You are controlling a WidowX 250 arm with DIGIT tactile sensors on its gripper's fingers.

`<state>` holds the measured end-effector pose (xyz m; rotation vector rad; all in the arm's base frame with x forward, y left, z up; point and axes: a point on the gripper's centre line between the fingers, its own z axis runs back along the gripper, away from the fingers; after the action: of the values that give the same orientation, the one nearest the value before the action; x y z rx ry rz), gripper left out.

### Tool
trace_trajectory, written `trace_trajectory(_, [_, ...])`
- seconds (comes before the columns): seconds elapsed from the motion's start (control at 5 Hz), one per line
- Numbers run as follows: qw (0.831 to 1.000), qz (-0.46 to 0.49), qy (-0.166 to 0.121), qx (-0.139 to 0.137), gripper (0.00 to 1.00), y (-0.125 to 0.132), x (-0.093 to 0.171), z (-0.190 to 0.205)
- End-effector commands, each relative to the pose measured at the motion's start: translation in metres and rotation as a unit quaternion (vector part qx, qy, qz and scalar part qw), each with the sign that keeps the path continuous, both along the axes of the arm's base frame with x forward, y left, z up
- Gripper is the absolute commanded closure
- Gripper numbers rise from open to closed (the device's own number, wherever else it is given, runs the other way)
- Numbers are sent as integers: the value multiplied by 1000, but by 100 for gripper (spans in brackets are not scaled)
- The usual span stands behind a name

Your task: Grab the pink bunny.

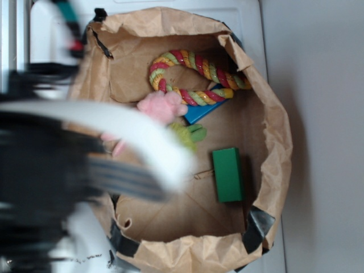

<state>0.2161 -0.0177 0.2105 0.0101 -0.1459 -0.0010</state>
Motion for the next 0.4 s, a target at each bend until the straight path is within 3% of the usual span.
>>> trace_trajectory(0.0, [1000, -1, -20, 11, 0, 40, 54, -39])
trace_trajectory(0.2, [1000, -1, -18, 1, 0, 55, 50, -61])
